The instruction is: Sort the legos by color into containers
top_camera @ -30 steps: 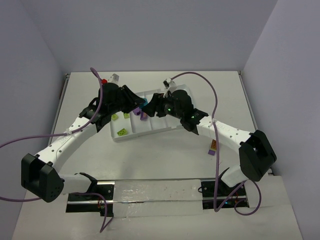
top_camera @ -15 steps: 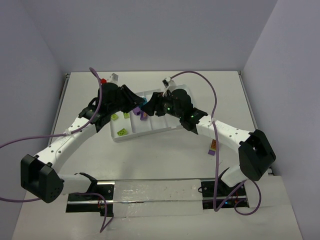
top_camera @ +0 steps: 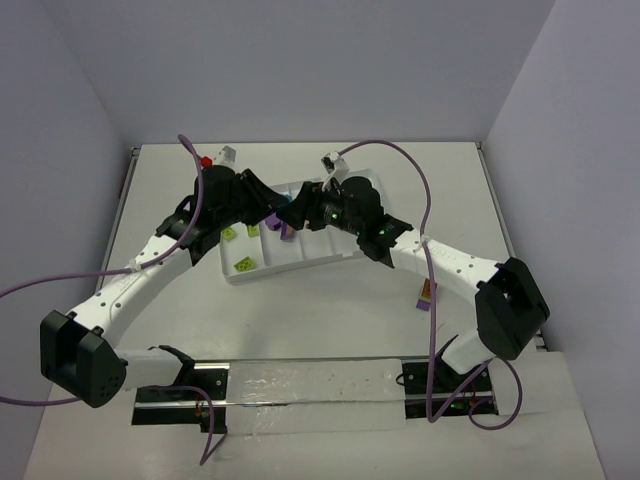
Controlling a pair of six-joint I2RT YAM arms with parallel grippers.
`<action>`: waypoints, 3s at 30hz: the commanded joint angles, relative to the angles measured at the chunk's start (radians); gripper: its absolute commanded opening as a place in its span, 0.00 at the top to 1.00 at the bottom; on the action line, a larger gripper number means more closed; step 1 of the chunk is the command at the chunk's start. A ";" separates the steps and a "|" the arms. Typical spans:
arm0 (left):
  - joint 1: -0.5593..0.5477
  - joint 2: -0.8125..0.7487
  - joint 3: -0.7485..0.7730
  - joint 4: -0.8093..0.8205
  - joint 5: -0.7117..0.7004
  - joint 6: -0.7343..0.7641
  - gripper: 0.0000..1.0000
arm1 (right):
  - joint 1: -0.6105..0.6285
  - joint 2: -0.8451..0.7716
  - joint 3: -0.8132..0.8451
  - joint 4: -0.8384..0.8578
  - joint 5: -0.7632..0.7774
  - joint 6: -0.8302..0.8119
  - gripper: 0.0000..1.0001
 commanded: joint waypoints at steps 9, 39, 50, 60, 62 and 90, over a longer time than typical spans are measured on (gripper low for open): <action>-0.003 -0.039 0.021 0.010 0.018 -0.006 1.00 | 0.023 -0.025 -0.021 0.216 0.055 0.074 0.37; -0.003 -0.038 0.040 -0.028 -0.004 0.014 0.47 | 0.041 -0.062 -0.099 0.277 0.175 0.034 1.00; -0.001 0.003 0.067 -0.026 0.016 0.014 0.39 | 0.043 -0.080 -0.105 0.272 0.152 0.011 1.00; -0.001 0.046 0.083 0.012 0.074 -0.012 0.51 | 0.049 -0.067 -0.089 0.262 0.130 0.000 1.00; -0.001 0.047 0.082 0.014 0.079 -0.015 0.52 | 0.049 -0.066 -0.087 0.260 0.127 -0.003 1.00; 0.111 0.021 0.022 0.063 0.176 -0.039 1.00 | 0.006 -0.264 -0.207 -0.024 0.264 -0.340 1.00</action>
